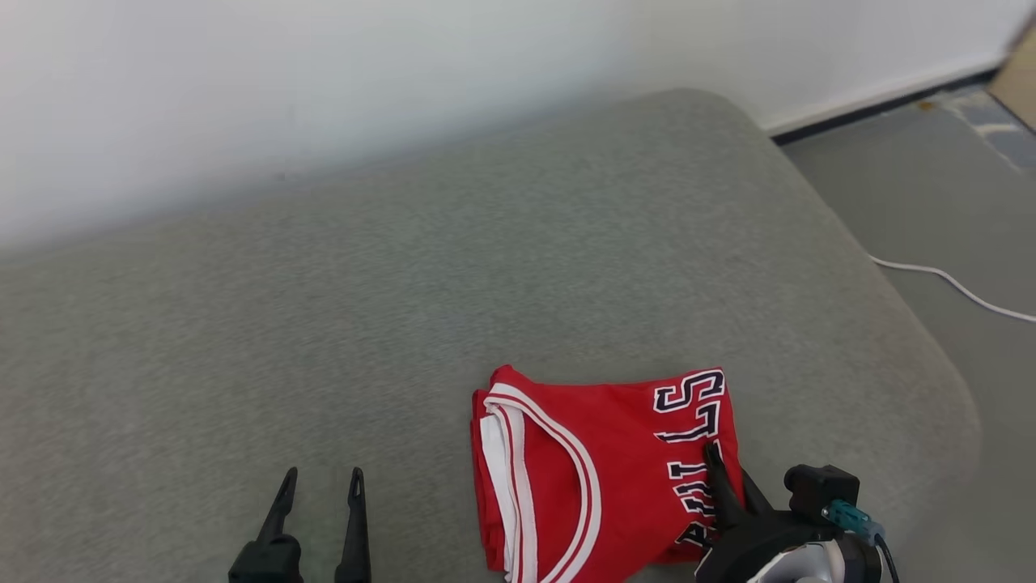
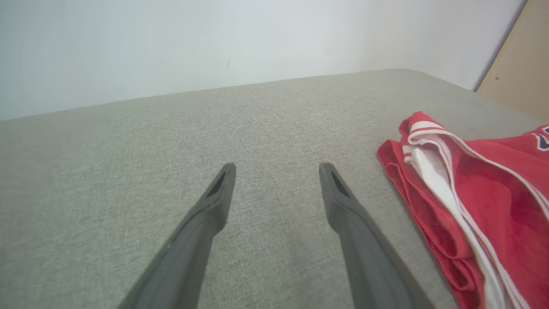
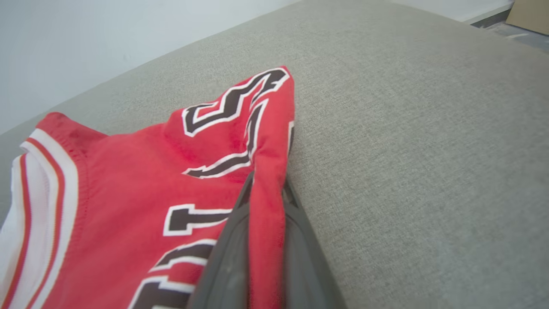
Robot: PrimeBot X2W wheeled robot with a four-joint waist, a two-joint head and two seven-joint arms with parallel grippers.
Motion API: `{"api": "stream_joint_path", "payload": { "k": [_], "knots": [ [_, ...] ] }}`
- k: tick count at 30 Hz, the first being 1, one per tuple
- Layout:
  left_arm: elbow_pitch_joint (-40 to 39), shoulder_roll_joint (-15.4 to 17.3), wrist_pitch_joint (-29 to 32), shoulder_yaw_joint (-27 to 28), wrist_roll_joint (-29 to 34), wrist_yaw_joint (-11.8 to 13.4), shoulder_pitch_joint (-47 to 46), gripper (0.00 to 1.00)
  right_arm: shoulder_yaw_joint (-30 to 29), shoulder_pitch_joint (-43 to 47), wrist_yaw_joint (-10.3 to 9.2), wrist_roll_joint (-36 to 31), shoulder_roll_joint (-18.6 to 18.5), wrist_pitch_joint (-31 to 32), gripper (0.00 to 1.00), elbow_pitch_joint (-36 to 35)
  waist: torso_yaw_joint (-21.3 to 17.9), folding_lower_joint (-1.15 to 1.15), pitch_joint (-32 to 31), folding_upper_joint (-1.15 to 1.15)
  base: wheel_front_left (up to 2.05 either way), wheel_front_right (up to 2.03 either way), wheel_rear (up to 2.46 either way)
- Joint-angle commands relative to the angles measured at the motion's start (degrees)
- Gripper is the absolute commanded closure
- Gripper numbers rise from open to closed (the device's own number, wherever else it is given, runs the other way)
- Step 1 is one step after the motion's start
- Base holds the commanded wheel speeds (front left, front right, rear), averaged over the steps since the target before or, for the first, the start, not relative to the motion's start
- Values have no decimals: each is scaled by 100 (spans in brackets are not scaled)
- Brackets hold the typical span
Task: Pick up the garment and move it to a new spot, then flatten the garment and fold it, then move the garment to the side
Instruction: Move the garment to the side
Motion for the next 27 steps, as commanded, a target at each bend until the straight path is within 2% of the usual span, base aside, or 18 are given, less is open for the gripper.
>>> {"api": "stream_joint_path", "payload": {
  "k": [1, 6, 14, 22, 27],
  "knots": [
    [6, 12, -18, -2, 57, -28, -99, 0, 23, 59, -16, 89, 3, -23, 100, -51, -659, 0, 178, 0, 0, 0, 0],
    [21, 14, -18, -65, 145, -76, -183, 0, 0, 96, -16, 155, 3, -23, 100, -139, -731, 0, 253, 0, 0, 0, 0],
    [-4, 12, -18, -144, 187, -78, -113, 0, -27, -47, -16, 30, 4, -24, 100, -408, -498, 0, 309, 0, 0, 0, 0],
    [-29, 13, -18, -169, 333, -122, -315, 0, 38, -712, -16, -421, -189, -24, 100, -313, 37, 0, 600, 0, 0, 0, 0],
    [-66, 22, -18, -218, 439, -121, -444, 0, -178, -1224, -16, -542, -410, -25, 100, -50, 419, 0, 835, 0, 0, 0, 0]
  ]
}}
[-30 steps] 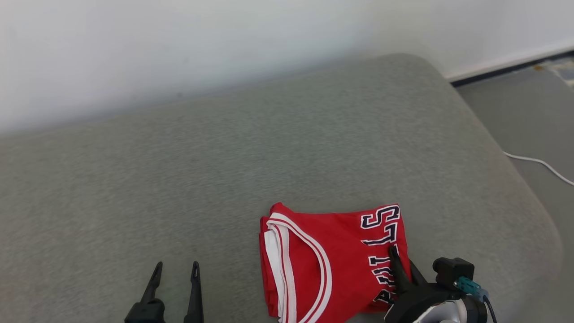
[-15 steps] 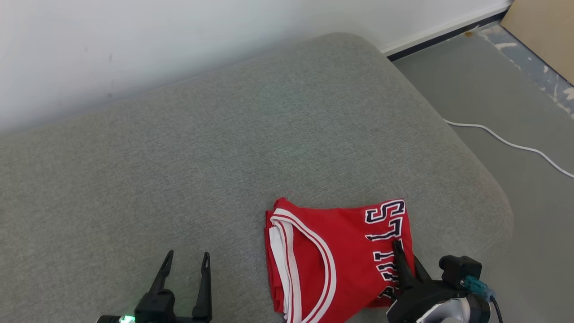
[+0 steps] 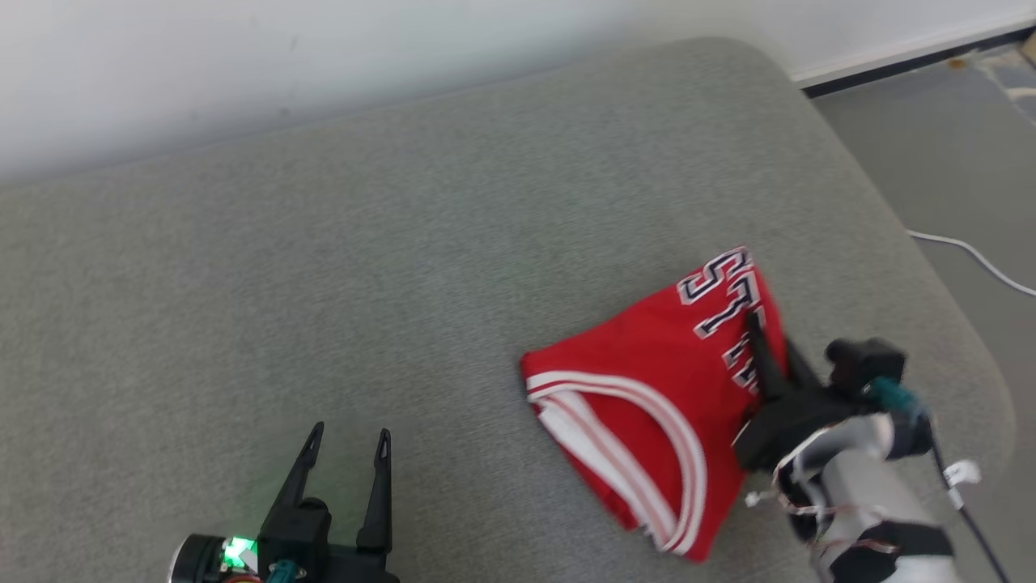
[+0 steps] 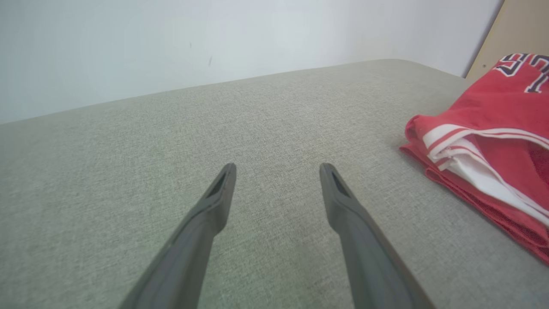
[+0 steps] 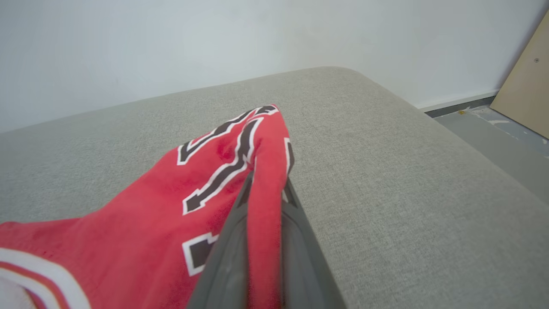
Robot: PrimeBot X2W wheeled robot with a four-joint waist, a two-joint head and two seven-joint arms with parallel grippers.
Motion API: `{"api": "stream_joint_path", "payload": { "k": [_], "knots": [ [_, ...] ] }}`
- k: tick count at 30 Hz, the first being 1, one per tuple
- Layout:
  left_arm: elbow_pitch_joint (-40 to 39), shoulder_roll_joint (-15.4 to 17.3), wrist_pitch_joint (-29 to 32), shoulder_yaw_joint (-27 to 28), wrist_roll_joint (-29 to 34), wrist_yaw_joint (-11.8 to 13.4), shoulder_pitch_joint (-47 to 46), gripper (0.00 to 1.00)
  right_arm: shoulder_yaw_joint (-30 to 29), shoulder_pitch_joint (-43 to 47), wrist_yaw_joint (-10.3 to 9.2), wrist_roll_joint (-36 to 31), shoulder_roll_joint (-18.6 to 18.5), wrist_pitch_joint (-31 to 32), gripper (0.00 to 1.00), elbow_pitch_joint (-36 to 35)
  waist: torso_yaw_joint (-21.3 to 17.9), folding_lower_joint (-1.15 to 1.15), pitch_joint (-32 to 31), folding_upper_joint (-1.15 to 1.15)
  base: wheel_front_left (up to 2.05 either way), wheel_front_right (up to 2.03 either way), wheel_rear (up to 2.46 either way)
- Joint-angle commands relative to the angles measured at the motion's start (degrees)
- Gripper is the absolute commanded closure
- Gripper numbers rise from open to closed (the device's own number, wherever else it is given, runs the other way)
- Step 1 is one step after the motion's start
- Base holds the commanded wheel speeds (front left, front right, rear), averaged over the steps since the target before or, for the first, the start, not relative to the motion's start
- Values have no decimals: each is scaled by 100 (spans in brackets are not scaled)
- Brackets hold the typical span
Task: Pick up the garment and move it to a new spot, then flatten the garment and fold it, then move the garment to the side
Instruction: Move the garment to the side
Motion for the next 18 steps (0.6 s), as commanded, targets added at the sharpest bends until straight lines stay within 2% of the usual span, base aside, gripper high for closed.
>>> {"api": "stream_joint_path", "payload": {
  "k": [1, 10, 14, 18],
  "knots": [
    [-21, 25, -18, -6, 57, 11, -80, 0, -110, -181, -16, -62, -94, -22, 100, 66, 425, 0, 331, 0, 0, 0, 0],
    [-125, 124, -18, -73, 187, 31, -323, 0, -1607, -1175, -16, -793, -963, -23, 100, 979, 1120, 0, 782, 0, 0, 0, 0],
    [-181, 180, -18, -139, 254, 70, -423, 0, -2571, -1452, -16, -1170, -1349, -21, 100, 1460, 1281, 0, 910, 0, 0, 0, 0],
    [-225, 277, -18, -161, 270, 104, -459, 0, -3259, -1685, -16, -1677, -1597, -22, 100, 1629, 1333, 0, 1042, 0, 0, 0, 0]
  ]
}}
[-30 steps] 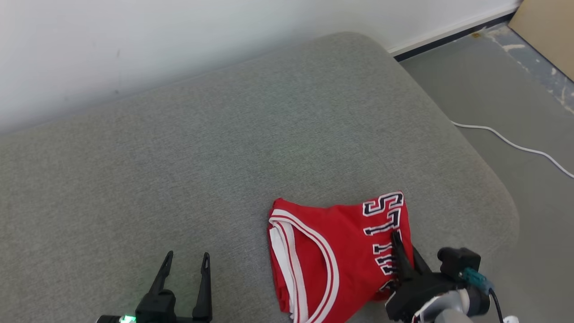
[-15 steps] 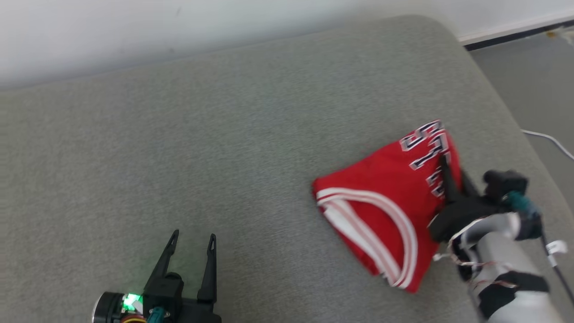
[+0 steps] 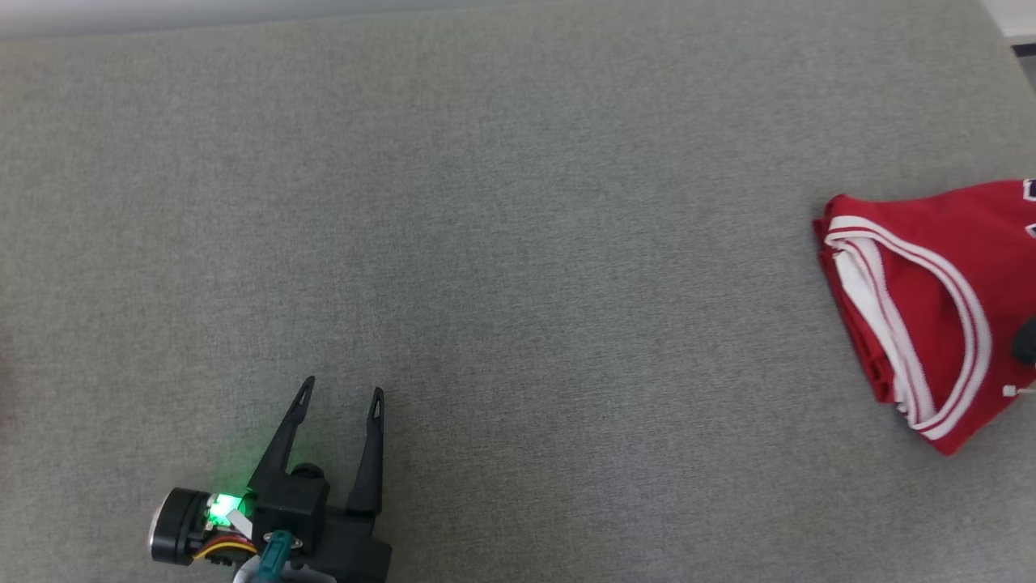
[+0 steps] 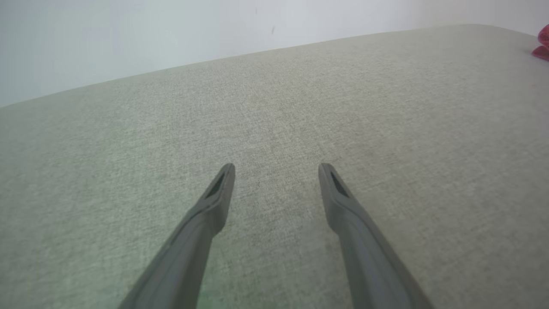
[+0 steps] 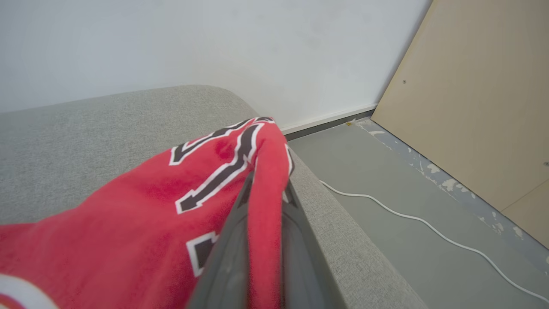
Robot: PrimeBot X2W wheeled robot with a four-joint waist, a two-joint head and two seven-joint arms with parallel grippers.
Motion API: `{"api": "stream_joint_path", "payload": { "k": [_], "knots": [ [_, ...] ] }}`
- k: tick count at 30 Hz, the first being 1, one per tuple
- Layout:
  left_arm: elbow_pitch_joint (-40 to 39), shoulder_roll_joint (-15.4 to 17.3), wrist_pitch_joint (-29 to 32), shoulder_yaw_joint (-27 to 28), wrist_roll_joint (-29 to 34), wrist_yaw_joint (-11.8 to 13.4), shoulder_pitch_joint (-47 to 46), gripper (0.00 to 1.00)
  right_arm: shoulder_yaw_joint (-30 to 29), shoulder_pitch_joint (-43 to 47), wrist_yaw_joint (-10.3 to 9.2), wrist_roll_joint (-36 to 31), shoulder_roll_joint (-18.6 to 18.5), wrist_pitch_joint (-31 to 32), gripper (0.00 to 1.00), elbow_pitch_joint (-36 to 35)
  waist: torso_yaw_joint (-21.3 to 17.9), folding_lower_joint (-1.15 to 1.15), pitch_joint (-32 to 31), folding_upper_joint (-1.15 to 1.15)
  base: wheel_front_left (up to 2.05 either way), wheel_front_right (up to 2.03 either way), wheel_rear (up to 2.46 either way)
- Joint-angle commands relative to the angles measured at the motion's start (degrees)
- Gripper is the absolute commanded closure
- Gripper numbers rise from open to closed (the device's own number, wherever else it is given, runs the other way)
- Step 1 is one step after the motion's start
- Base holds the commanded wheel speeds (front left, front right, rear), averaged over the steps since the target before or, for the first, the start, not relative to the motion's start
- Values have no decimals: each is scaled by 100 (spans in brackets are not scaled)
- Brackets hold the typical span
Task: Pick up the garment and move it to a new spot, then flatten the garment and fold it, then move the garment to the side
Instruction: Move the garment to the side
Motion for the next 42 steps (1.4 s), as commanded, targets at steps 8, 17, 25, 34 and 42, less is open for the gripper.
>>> {"api": "stream_joint_path", "payload": {
  "k": [8, 17, 25, 34, 42],
  "knots": [
    [29, 106, -16, -52, 6, 111, -121, 0, -820, -268, -16, -1100, -6, -23, 0, -182, 100, -1, 235, -1, 0, 0, 0],
    [76, 50, -18, -59, -164, 201, 29, 0, -510, 53, -16, -1053, 477, -14, 0, -840, 82, -1, -138, -1, 0, 0, 0],
    [81, 5, -18, 34, -248, 235, 234, 0, 472, 945, -16, -195, 1153, -12, 0, -2126, 135, -1, -570, -1, 0, 0, 0],
    [124, -62, -18, 210, -363, 254, 614, 0, 1419, 2098, -16, 308, 1660, -12, 0, -3085, 266, -1, -1135, -1, 0, 0, 0],
    [184, -136, -18, 417, -461, 293, 1004, 0, 2022, 3006, -17, 641, 1858, -12, 0, -3390, 410, -1, -1628, -1, 0, 0, 0]
  ]
}}
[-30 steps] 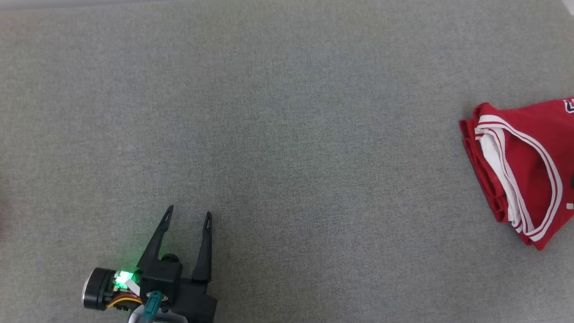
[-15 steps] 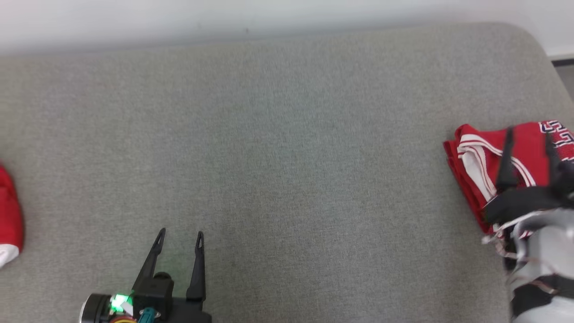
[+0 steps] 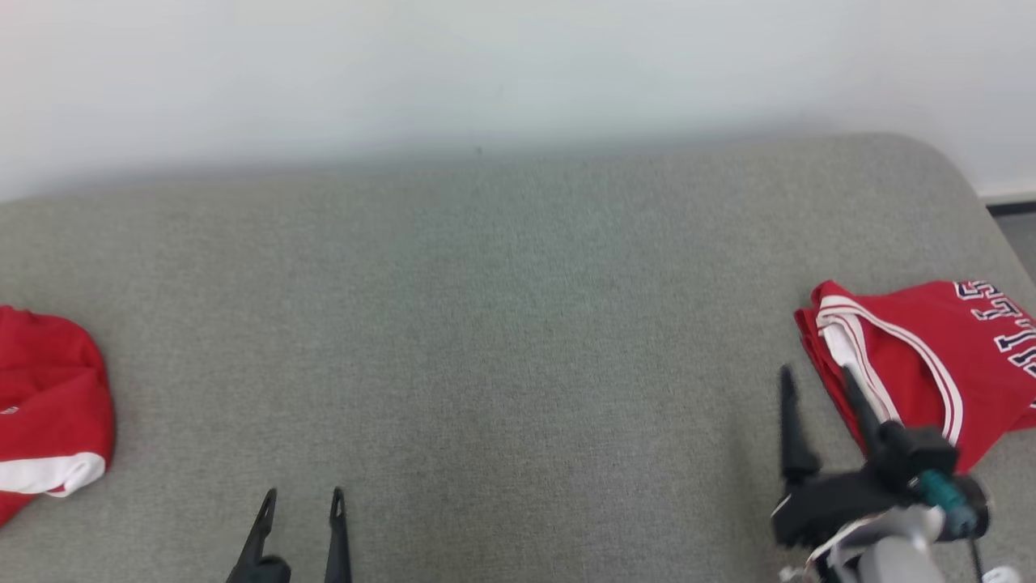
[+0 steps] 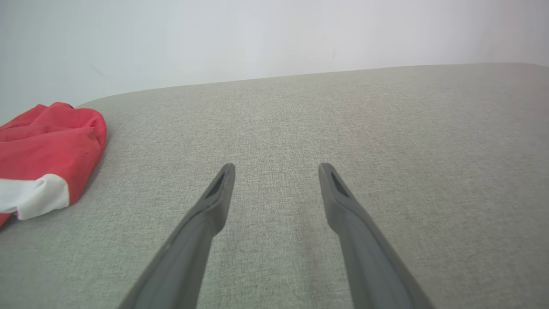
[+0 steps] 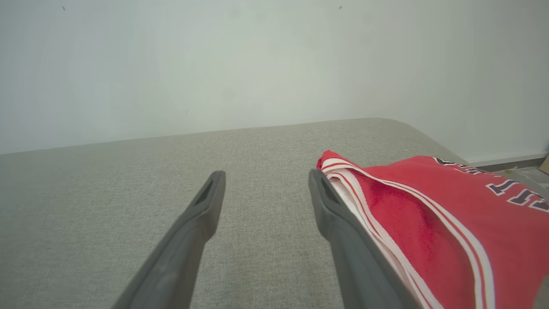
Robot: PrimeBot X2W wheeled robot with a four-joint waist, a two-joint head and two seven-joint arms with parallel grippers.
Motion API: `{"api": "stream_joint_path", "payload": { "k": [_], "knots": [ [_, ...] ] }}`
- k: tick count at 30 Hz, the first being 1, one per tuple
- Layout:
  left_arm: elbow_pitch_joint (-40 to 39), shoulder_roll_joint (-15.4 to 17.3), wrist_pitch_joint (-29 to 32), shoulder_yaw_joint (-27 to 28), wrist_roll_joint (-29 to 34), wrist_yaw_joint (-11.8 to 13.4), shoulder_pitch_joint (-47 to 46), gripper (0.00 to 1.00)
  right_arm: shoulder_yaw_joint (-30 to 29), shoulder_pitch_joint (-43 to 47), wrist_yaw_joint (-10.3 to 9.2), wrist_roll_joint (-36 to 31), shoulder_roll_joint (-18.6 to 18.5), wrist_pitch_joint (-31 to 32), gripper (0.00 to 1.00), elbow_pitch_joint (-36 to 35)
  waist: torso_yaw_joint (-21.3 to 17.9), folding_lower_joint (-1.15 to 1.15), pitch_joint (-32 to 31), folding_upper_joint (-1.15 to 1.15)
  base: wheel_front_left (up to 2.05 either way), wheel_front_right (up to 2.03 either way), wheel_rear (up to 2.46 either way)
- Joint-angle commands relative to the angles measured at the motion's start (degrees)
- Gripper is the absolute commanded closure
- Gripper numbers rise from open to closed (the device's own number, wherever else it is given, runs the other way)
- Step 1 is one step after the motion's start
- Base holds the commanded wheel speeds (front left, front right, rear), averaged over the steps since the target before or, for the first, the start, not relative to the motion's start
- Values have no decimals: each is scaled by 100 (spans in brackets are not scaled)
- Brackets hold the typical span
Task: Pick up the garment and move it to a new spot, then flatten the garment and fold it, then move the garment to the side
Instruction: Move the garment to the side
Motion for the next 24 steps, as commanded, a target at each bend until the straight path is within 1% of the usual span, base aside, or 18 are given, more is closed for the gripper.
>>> {"api": "stream_joint_path", "payload": {
  "k": [1, 6, 16, 24],
  "knots": [
    [24, -15, -18, 71, -47, 29, 150, 0, 177, 187, -17, 41, 55, 1, 0, -27, 118, 1, -294, 0, 0, 0, 0],
    [15, -51, -18, 327, -109, -2, 357, 0, 583, 645, -17, 192, 146, 1, 0, -163, 249, 1, -591, 0, 0, 0, 0],
    [46, -55, -18, 753, -57, -89, 465, 0, 849, 781, -17, 447, 168, 1, 0, -209, 378, 1, -852, 0, 0, 0, 0],
    [61, -81, -18, 862, 5, -183, 631, 0, 906, 938, -17, 546, 168, 1, 0, -194, 409, 1, -1076, 0, 0, 0, 0]
  ]
}}
